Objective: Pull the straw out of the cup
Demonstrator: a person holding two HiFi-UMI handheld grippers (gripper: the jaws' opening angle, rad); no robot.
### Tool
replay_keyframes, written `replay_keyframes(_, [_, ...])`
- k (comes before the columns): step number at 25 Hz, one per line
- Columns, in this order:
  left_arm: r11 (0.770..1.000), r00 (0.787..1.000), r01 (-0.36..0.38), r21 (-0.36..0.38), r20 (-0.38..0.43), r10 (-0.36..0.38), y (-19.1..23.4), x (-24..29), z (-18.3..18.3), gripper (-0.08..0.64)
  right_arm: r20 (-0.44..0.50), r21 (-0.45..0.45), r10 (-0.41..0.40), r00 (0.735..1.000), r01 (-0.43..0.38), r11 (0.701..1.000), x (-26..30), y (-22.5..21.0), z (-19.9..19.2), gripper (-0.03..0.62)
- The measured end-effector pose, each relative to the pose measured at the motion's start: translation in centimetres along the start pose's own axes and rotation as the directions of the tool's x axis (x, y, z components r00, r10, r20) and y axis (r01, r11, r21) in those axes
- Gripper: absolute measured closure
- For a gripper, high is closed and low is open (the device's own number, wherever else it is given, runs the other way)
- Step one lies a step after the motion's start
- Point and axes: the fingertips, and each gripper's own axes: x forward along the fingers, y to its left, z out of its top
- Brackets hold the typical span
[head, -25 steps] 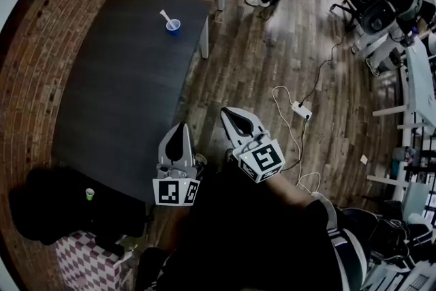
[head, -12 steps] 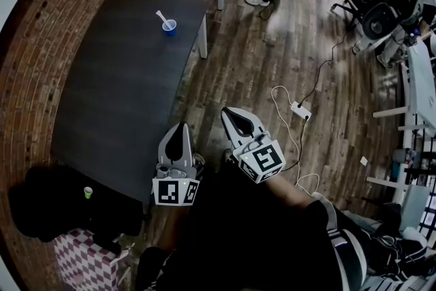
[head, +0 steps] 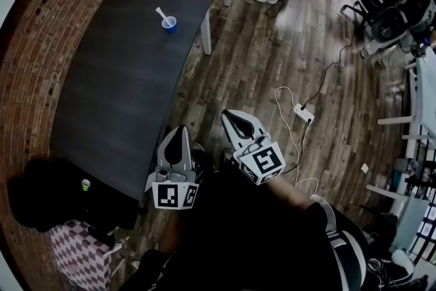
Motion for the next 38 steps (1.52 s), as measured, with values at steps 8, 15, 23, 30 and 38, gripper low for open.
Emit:
replay_keyframes(8, [1.000,1.000,0.004,-0.008,-0.003,-0.004,2.8,4.9,-0.6,0.555,-0.030,-0.002,-0.023,0.999,0.023,1.000,4.2,-3.3,-0.4,0.586])
replay_keyframes(15, [0.998,1.000,0.014,-0.055,0.018,-0.013,8.7,11.2,0.1,0.555,-0.061,-0.030,-0.033,0.998,0.032,0.999,11.4,-5.4,0.8,0.587])
replay_keyframes(23, [0.997,1.000,0.031,-0.067,0.000,-0.031,16.1,16.8,1.0,0.555,-0.097,-0.067,-0.047,0.994,0.041,0.997,21.5,-6.7,2.1,0.586])
replay_keyframes(30, [0.998,0.999,0.033,-0.062,0.008,-0.033,21.1,19.9,1.9,0.555,-0.119,-0.084,-0.060,0.991,0.050,0.995,28.0,-7.8,2.4,0.586])
replay_keyframes(38, [0.995,0.999,-0.036,-0.096,-0.023,0.034,24.0,22.0,0.5,0.555,-0.178,-0.088,-0.030,0.984,0.015,0.996,33.1,-9.7,1.1,0.584])
